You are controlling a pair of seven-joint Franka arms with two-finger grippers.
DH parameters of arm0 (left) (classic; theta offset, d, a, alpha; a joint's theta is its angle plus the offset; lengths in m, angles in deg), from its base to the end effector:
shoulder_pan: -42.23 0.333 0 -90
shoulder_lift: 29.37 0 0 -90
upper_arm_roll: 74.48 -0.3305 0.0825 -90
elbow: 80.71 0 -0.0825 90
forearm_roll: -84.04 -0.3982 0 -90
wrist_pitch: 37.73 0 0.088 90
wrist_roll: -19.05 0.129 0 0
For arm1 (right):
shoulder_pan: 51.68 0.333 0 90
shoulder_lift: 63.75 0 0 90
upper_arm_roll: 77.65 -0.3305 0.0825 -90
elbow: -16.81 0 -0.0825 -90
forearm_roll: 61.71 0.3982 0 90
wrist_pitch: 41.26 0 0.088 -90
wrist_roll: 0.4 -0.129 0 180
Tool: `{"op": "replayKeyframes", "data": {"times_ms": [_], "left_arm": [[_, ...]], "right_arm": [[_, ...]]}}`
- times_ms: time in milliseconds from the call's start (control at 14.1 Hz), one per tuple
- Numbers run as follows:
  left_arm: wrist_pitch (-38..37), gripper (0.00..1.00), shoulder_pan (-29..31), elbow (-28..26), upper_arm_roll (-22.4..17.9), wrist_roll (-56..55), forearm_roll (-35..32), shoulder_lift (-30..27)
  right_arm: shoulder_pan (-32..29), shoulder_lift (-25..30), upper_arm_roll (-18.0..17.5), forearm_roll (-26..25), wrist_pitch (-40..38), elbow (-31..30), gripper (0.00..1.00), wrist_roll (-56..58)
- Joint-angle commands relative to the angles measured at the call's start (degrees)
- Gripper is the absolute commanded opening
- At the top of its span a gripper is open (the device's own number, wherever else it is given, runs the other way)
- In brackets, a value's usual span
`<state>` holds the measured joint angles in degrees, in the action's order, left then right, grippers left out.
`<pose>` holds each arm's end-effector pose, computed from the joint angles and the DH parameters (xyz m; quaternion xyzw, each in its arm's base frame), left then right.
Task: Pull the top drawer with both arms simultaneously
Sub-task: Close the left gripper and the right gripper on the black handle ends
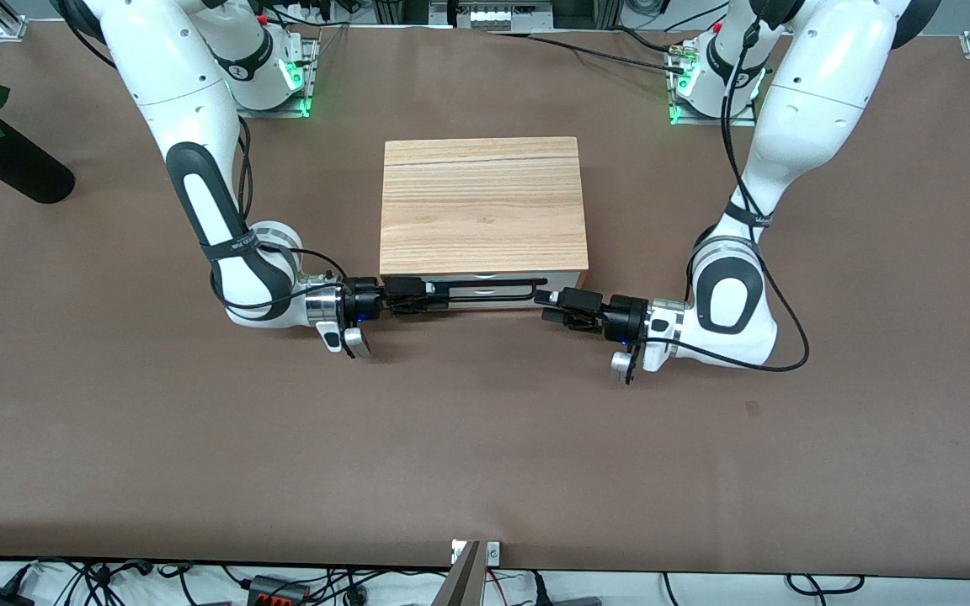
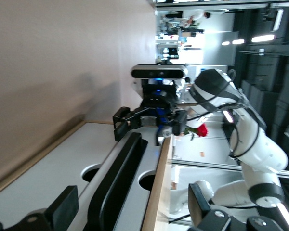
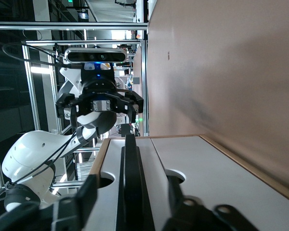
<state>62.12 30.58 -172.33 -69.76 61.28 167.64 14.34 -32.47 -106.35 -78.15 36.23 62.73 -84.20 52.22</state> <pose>0.6398 -0.2949 0.2113 0.7529 -0.0676 -0.0852 0.6491 0.5944 0.3217 0.1641 -0.7444 -0.0243 0.0357 0.6664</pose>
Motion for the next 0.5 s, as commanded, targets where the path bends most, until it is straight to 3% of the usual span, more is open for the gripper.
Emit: {"op": "replayKeyframes", "data": {"times_ms": [0, 213, 354, 425], "left_arm": [[-3.42, 0.96, -0.12, -1.97, 0.29, 3.64, 5.41, 1.64], [-3.43, 0.93, -0.04, -3.13, 2.22, 7.85, 7.18, 3.31], [-3.43, 0.81, -0.04, -4.00, 2.92, 8.30, 7.89, 3.67], [-3.43, 0.78, 0.05, -4.61, 3.27, 8.31, 8.15, 3.58]], "right_arm": [[0.40, 0.68, 0.24, 1.47, -0.02, -1.12, 0.27, 1.70], [0.39, 0.68, 0.24, 1.47, -0.11, -1.12, 0.14, 1.61], [0.39, 0.59, 0.24, 1.47, -0.45, -1.21, 0.02, 1.17], [0.39, 0.59, 0.24, 1.47, -0.46, -1.12, 0.02, 1.08]]}}
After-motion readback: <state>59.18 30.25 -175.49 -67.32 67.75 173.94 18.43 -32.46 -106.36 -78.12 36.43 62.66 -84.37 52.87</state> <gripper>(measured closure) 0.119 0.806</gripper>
